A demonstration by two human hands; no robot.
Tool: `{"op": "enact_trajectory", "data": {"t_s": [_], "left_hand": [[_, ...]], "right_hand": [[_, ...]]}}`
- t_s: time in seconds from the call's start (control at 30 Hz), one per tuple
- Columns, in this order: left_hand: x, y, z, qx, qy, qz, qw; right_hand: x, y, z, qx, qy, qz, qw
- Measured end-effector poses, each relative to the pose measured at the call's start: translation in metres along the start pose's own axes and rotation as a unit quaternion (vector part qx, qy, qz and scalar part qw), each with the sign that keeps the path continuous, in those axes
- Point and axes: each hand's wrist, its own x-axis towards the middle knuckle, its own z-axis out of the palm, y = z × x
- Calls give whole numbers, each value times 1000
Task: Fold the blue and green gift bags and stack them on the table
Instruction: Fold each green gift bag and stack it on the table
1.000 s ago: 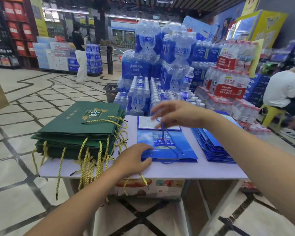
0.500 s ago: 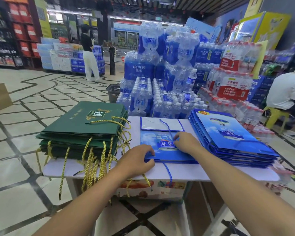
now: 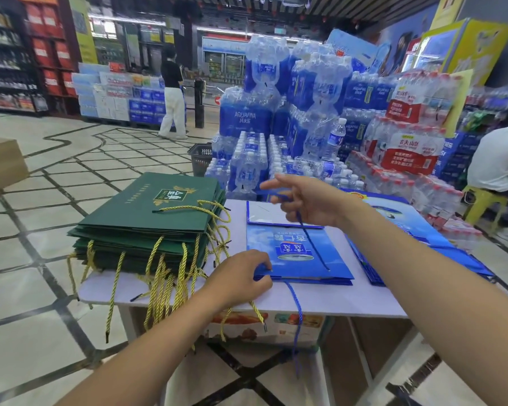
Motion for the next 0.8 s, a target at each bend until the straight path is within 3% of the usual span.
{"op": "enact_trajectory", "data": {"t_s": [0.17,0.33,0.47,0.6,0.7,0.8], "left_hand": [[1,-3,2,-10,7,5,1000],[1,-5,2,-23,14,7,1000],[0,-5,1,-45,19,7,999],[1,-6,0,-57,23,0,998],[1,-6,2,-51,24,-2,998],[2,-6,2,-49,28,-7,998]], "right_hand": [[-2,-43,6,-89,16,-111,990],[-6,-52,1,-177,40,-140,973],[-3,-14,-7,-390,44,-137,909],[1,37,-5,-564,-8,-49,824],[2,70,-1,-565,-15,-26,825],[6,88,1,-526,8,-32,850]]}}
